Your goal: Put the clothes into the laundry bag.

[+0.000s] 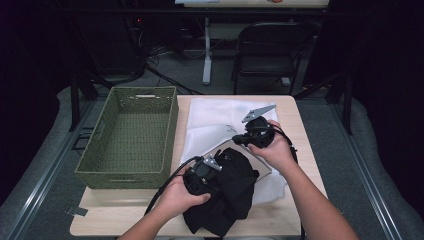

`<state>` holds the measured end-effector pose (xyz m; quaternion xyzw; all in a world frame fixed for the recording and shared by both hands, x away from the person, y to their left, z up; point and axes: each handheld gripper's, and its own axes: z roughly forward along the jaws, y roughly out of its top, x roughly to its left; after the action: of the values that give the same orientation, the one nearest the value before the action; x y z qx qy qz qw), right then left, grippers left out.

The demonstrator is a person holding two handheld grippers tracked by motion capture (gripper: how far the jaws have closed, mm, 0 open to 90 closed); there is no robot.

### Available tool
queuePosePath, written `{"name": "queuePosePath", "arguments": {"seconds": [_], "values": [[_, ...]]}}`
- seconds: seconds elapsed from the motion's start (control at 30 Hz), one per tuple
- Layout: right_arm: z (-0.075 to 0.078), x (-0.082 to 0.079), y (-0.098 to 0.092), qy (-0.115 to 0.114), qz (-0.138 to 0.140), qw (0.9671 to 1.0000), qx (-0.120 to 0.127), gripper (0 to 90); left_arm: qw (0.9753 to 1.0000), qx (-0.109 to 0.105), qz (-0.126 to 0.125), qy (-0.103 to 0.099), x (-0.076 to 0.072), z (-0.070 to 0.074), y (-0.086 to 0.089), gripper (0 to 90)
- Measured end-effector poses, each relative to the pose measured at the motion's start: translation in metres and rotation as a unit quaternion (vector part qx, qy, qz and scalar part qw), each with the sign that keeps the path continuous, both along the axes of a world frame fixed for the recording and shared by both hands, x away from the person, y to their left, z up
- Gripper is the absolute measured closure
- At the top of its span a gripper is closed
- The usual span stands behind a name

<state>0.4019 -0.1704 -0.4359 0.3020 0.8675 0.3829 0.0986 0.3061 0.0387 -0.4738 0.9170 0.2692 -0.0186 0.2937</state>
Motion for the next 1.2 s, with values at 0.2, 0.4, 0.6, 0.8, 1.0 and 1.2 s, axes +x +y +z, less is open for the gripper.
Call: {"name": "queuePosePath", "arguments": {"seconds": [0.2,0.4,0.6,0.8,1.0,1.2], "values": [[-0.001,-0.001,0.000,-0.002,0.002,1.0000,0.000,89.9,0.9999,-0.001,0.008,0.008,0.009,-0.008,-0.004,67.1],[0.001,-0.004,0.000,-0.004,0.004,1.0000,0.004,89.9,0.9998,-0.002,0.016,0.015,0.018,-0.017,-0.007,67.1],[0.001,-0.006,0.000,-0.008,0.008,0.9999,0.006,89.9,0.9994,0.002,0.026,0.023,0.024,-0.025,-0.007,67.1],[0.001,-0.009,-0.001,-0.009,0.012,0.9999,0.007,89.9,0.9986,0.004,0.040,0.033,0.031,-0.034,-0.007,67.1],[0.001,-0.011,0.000,-0.011,0.014,0.9998,0.007,89.9,0.9983,0.004,0.046,0.037,0.037,-0.038,-0.009,67.0],[0.001,-0.012,0.001,-0.011,0.017,0.9998,0.006,89.9,0.9975,0.002,0.054,0.045,0.043,-0.043,-0.012,67.0]]}}
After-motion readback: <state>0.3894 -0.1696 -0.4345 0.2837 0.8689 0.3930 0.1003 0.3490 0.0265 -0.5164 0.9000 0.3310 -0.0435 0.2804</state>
